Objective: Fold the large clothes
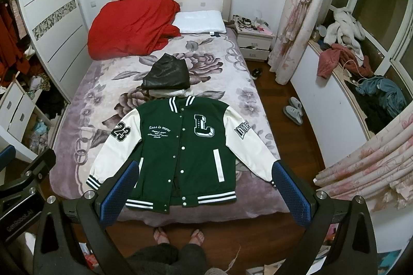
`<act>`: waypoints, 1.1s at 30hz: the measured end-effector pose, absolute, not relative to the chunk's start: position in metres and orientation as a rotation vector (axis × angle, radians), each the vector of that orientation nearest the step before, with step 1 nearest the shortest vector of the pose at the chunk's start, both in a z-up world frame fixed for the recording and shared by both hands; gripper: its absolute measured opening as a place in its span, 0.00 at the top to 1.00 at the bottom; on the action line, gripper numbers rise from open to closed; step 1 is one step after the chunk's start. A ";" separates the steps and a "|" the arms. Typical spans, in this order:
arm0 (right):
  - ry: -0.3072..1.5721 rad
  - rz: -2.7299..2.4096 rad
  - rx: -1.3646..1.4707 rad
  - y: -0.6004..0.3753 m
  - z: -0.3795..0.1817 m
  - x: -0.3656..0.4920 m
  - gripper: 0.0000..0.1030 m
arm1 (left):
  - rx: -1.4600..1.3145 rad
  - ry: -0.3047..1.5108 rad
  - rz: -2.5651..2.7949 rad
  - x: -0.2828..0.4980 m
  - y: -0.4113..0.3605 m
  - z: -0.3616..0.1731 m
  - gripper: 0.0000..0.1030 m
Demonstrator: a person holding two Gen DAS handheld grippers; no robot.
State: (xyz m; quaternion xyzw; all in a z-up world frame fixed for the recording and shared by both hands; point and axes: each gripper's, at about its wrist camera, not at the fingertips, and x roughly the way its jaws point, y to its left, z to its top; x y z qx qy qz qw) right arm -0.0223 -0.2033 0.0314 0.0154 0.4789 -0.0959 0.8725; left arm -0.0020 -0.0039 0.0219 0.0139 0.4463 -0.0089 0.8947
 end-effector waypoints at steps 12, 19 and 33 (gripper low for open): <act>0.993 -0.201 0.031 -0.203 0.038 -0.019 0.00 | 0.029 0.920 -0.017 -0.003 -0.003 0.023 0.00; 0.991 -0.200 0.034 -0.203 0.041 -0.017 0.00 | 0.028 0.916 -0.015 -0.003 -0.004 0.024 0.00; 0.989 -0.198 0.030 -0.201 0.047 -0.013 0.00 | 0.021 0.910 -0.015 0.009 -0.002 0.035 0.00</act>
